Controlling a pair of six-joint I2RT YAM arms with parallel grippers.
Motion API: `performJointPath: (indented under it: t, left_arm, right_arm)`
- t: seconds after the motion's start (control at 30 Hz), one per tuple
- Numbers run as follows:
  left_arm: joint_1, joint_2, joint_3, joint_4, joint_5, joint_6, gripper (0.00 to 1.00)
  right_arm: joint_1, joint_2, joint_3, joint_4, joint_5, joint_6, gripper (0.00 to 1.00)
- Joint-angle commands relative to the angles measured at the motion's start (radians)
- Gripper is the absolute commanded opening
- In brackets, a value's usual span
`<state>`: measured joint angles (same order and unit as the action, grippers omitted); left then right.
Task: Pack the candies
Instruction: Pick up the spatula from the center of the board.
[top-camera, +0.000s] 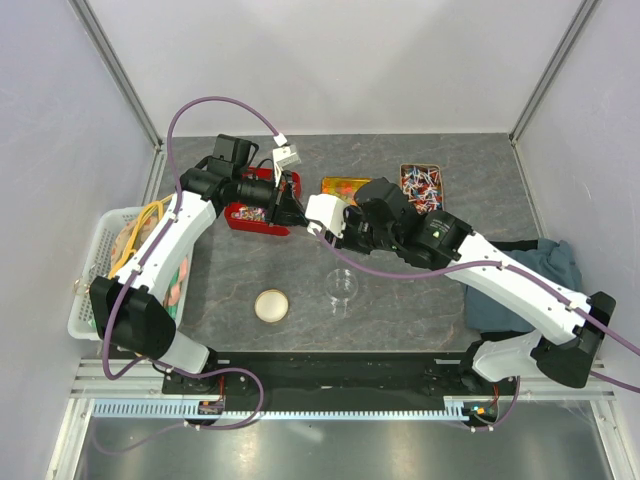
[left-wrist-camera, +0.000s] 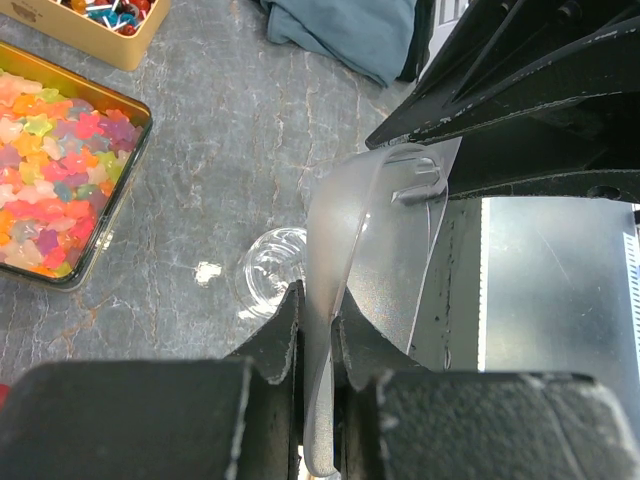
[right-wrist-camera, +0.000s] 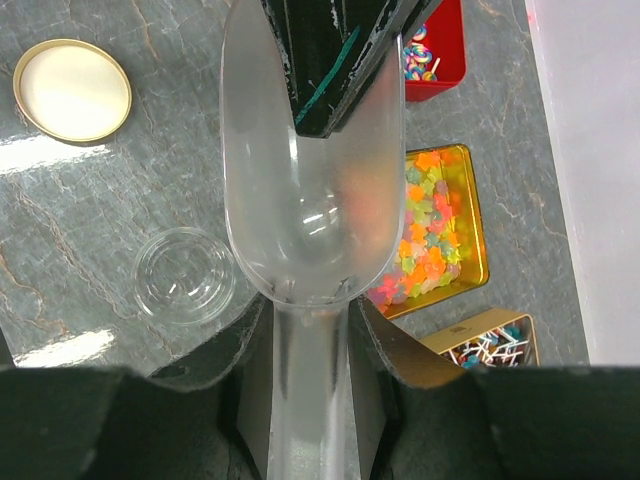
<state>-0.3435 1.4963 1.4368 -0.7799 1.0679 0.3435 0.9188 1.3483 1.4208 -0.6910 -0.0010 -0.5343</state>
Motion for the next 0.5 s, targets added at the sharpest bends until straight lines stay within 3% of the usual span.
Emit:
performJointPath:
  t: [0.0,0.3,0.47]
  left_arm:
    - [-0.025,-0.013,0.020,-0.027,0.089,0.045,0.02]
    - [-0.023,0.002,0.004,-0.027,0.072,0.052,0.13]
    - [-0.023,0.021,0.005,-0.028,0.070,0.054,0.36]
  right_arm:
    - [-0.003,0.020,0.024,0.127,0.029,0.017,0.00]
    - [-0.008,-0.017,0.041,0.108,-0.028,0.023,0.00]
    - [-0.012,-0.034,0.047,0.093,-0.068,0.022,0.00]
